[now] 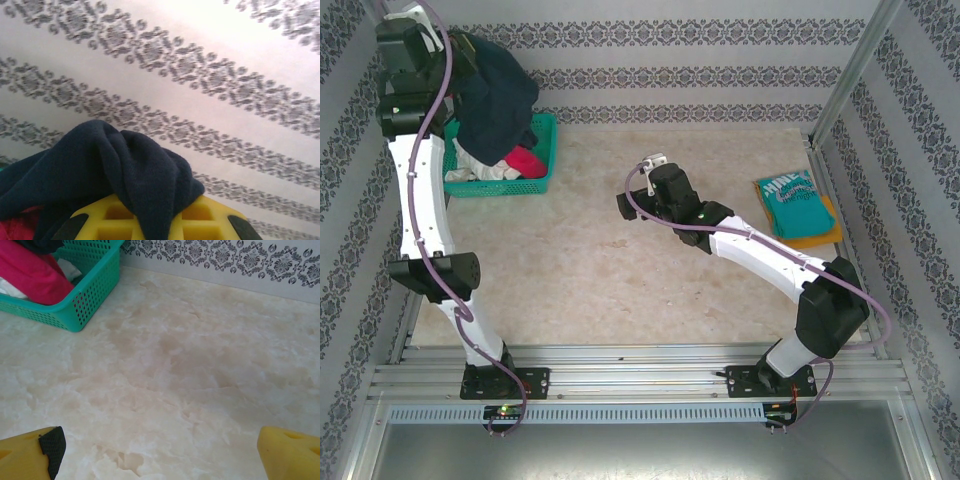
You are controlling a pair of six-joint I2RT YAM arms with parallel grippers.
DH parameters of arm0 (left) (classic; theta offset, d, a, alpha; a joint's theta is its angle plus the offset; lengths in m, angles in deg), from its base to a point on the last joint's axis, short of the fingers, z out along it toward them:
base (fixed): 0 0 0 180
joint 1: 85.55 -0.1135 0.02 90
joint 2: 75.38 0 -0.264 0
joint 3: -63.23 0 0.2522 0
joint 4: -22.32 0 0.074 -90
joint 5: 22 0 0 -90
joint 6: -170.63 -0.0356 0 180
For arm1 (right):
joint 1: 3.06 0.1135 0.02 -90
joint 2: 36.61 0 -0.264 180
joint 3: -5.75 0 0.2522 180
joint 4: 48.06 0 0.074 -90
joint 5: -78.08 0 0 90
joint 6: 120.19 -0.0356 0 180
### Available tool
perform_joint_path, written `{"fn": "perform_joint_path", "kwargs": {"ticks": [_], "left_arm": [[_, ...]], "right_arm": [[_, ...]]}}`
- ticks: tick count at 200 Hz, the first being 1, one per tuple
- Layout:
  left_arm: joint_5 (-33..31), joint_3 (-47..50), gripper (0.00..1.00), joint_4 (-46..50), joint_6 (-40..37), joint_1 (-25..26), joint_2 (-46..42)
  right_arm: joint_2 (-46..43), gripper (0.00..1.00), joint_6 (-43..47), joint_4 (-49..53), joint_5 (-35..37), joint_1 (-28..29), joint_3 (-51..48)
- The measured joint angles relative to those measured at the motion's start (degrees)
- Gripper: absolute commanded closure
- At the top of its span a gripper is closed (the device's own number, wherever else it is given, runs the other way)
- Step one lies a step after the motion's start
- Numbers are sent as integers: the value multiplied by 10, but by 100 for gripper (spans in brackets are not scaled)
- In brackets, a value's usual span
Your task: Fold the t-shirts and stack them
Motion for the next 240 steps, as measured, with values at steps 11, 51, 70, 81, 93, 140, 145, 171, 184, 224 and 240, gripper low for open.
{"fn": "perform_joint_path", "kwargs": {"ticks": [11,51,70,81,93,140,145,171,184,224,240], "left_arm": [[0,0,100,0,0,4,-5],[-28,-4,100,6,-1,3,5],[-49,-8,100,13,-1,-1,24],[-59,-9,98,22,-1,-5,35],[-70,-9,72,34,-1,-10,51],[-101,-9,0,92,14,-35,105],[-106,-9,0,101,17,-37,108],[-136,-9,0,162,36,-41,111],[-140,-6,0,192,44,-40,111],[-137,122,0,213,60,-23,88],[-129,188,0,208,68,-8,84]], "right_arm": [[3,2,0,0,-4,0,0],[22,2,-10,0,-25,0,0],[26,2,-11,0,-33,0,0],[26,2,-11,0,-35,0,0],[26,2,-11,0,-36,0,0],[21,2,-11,-3,-38,0,-12],[18,2,-11,-2,-38,0,-16],[3,2,-12,-3,-38,0,-37],[-6,2,-14,-5,-38,0,-48],[-12,2,-23,-5,-38,0,-59],[-11,2,-25,-8,-38,0,-59]]}}
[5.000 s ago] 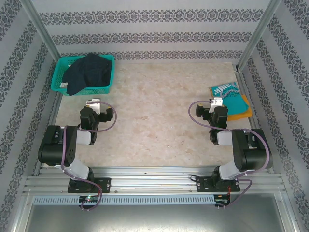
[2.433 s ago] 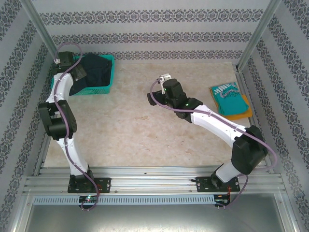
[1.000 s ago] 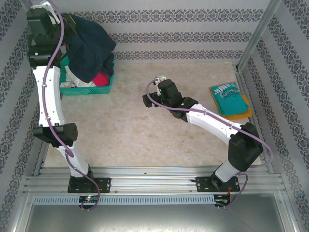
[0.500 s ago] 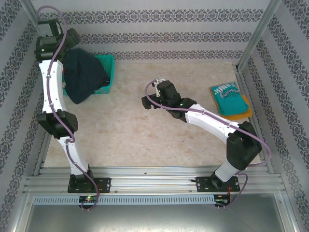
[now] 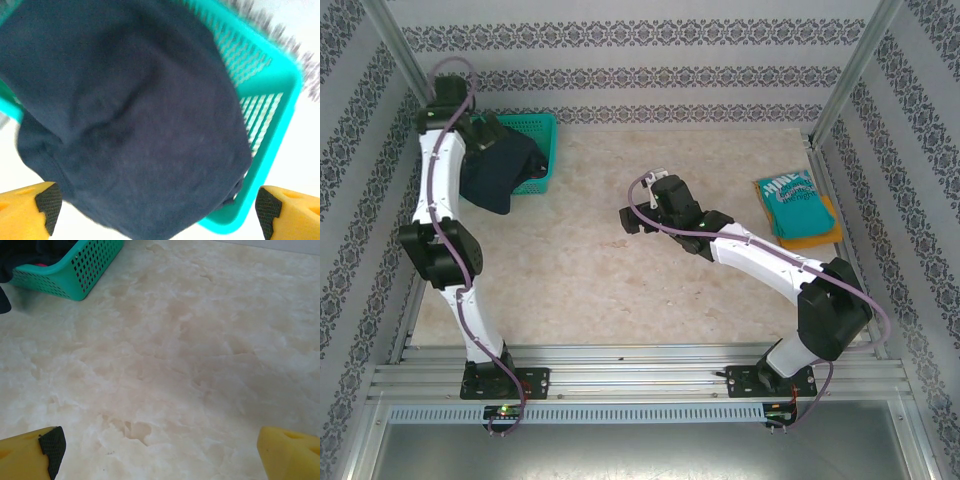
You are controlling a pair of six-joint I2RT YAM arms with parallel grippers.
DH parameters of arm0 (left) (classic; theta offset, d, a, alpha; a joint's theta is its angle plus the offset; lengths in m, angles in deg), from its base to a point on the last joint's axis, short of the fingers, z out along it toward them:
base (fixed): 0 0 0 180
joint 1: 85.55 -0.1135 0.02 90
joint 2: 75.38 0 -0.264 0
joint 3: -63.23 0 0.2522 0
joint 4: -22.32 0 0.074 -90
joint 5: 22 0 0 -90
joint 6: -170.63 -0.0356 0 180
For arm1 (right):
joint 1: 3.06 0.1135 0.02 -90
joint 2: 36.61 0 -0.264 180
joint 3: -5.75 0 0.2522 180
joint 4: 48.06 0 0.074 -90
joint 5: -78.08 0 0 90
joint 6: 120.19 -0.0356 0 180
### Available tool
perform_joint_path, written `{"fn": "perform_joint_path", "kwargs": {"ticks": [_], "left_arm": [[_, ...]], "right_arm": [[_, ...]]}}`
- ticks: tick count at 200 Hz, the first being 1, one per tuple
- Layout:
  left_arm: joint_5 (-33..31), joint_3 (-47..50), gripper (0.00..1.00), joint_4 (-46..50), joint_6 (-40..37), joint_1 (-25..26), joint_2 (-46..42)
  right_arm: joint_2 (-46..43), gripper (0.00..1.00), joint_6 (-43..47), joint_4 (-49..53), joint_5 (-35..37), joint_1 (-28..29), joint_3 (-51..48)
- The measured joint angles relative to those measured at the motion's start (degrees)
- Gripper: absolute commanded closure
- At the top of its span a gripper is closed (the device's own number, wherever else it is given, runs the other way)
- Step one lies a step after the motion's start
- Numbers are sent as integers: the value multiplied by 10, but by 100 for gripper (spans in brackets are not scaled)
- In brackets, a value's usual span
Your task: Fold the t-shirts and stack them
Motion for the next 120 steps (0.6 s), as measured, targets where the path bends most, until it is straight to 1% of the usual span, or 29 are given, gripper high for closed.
{"fn": "perform_joint_path", "kwargs": {"ticks": [19,40,53,64,74,82,96,102,110,120], "left_arm": [[9,49,0,-3,7,11,3],[11,58,0,-5,11,14,12],[6,58,11,-8,14,13,16],[-1,58,23,-10,18,13,19],[-5,62,30,-17,21,13,19],[-7,65,30,-23,22,13,19],[-7,72,25,-33,28,13,19],[-8,73,25,-35,31,13,21],[-8,75,32,-38,32,13,23],[-8,80,56,-43,38,13,26]], "right_arm": [[0,2,-1,-1,0,0,0],[0,2,-1,-1,0,0,0],[0,2,-1,-1,-1,0,0],[0,2,-1,-1,-1,0,0],[0,2,-1,-1,-1,0,0],[0,2,-1,-1,-1,0,0],[0,2,-1,-1,-1,0,0],[0,2,-1,-1,-1,0,0],[0,2,-1,-1,-1,0,0],[0,2,-1,0,-1,0,0]]}}
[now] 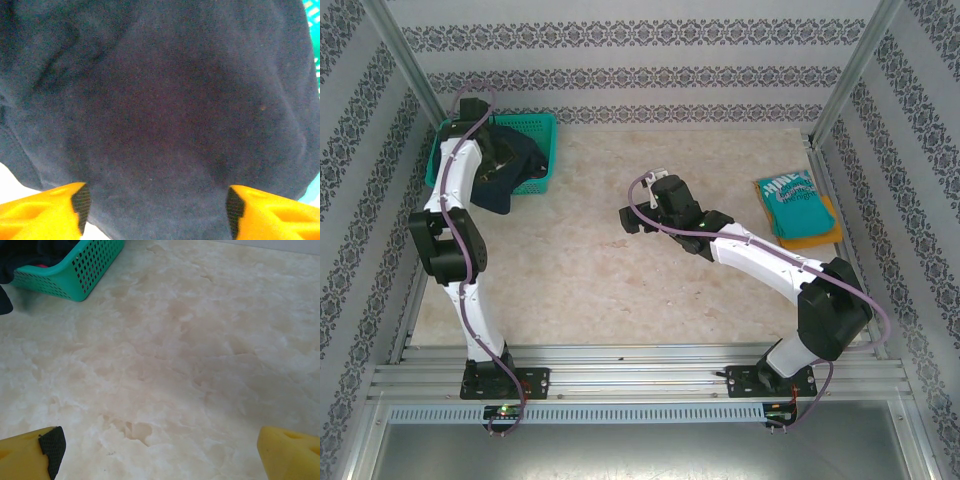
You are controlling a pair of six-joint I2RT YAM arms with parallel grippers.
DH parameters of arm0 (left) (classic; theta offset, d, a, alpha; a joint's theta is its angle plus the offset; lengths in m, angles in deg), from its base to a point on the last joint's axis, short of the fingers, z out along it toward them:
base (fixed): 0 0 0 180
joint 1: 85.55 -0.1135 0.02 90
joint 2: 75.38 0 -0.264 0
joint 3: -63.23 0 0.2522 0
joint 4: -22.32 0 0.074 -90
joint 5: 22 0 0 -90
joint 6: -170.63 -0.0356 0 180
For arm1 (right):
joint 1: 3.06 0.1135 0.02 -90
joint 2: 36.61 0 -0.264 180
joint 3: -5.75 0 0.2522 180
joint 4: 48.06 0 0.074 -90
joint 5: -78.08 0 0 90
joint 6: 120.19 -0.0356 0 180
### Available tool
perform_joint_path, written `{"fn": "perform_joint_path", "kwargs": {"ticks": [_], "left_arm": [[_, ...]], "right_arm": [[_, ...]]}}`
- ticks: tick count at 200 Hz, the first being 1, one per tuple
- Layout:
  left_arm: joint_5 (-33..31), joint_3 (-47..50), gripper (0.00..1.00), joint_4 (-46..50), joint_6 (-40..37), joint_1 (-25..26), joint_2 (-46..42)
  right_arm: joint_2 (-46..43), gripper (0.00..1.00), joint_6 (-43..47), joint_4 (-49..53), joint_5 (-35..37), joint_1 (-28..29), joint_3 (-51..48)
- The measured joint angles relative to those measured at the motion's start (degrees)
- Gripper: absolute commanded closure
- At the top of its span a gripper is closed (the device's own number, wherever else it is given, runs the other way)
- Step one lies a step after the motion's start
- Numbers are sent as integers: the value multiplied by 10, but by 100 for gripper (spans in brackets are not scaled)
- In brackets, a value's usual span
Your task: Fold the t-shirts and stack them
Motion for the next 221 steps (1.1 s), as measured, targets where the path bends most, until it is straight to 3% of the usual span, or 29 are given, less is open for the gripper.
{"fn": "perform_joint_path", "kwargs": {"ticks": [19,36,111,176,221], "left_arm": [[0,10,83,-7,3,0,6],[0,12,100,-8,3,0,11],[-17,9,100,-30,1,0,-56],[-17,-152,100,-51,-27,18,-162],[35,-224,100,-94,-33,66,-223]], "right_arm": [[0,2,0,0,0,0,0],[0,2,0,0,0,0,0],[-7,2,0,4,0,0,0],[-7,2,-9,3,-5,0,0],[-7,2,-18,-5,-10,0,0]]}}
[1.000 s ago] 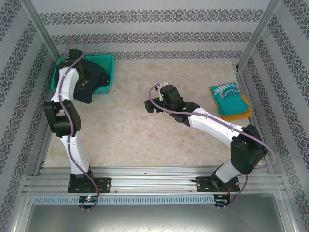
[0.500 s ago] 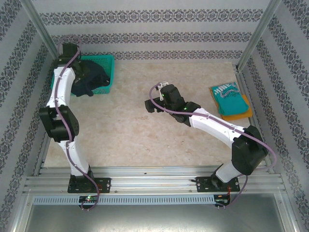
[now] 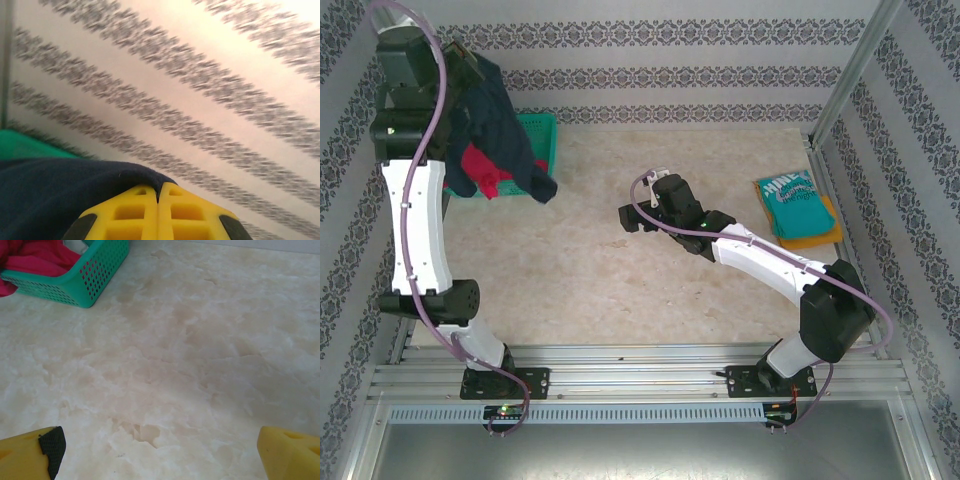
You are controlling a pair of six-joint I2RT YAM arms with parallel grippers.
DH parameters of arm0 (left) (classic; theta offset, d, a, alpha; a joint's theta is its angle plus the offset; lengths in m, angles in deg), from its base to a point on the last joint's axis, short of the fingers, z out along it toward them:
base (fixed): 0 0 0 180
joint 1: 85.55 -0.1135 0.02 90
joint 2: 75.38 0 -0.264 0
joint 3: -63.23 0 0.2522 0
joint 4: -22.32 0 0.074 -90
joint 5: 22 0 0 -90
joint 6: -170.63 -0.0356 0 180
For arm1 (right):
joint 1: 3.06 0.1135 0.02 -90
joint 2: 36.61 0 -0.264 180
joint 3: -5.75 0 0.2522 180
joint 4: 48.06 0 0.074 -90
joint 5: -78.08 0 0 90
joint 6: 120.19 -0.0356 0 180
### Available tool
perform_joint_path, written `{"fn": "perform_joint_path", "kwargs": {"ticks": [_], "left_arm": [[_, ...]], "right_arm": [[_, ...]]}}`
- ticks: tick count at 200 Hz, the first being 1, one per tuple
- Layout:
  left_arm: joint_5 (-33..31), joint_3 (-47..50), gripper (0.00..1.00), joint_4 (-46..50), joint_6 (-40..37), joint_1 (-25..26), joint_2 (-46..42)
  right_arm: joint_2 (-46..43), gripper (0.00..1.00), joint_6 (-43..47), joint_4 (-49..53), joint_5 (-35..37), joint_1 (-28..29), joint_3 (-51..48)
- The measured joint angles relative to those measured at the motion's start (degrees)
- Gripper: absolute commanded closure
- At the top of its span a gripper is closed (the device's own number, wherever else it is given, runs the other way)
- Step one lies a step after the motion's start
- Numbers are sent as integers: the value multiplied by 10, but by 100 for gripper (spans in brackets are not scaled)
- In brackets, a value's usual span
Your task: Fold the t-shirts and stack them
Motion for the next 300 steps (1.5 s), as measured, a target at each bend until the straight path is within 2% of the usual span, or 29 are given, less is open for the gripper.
{"fn": "perform_joint_path", "kwargs": {"ticks": [42,71,74,80,86,103,107,124,139,177,229,266,290,300], "left_arm": [[85,-34,100,-3,1,47,-2],[151,15,100,2,0,114,-6],[157,25,98,1,0,122,-7],[170,47,89,1,0,135,-9],[185,79,74,0,-1,148,-14],[227,197,7,-26,-1,172,-37],[236,234,0,-38,1,176,-45],[251,399,0,-99,14,176,-87],[255,529,0,-137,45,153,-114],[219,698,0,-179,107,71,-121],[161,757,0,-224,158,65,-92],[112,757,0,-251,175,65,-33],[95,751,5,-261,179,65,10],[88,744,7,-262,180,65,29]], "right_arm": [[0,2,-8,-5,-7,0,0],[0,2,-19,-9,5,0,-1],[-1,2,-21,-10,9,-1,-2],[-2,2,-25,-13,16,-1,-5],[-5,2,-30,-15,26,-2,-10],[-19,2,-46,-17,54,-8,-27],[-23,2,-50,-17,61,-10,-32],[-40,2,-71,-17,87,-25,-47],[-44,2,-84,-15,104,-37,-48],[-39,2,-117,37,100,-42,-40],[67,5,-121,101,-14,-42,34],[156,19,-128,151,-82,-42,69],[190,35,-133,176,-105,-42,82],[197,45,-135,181,-113,-42,87]]}}
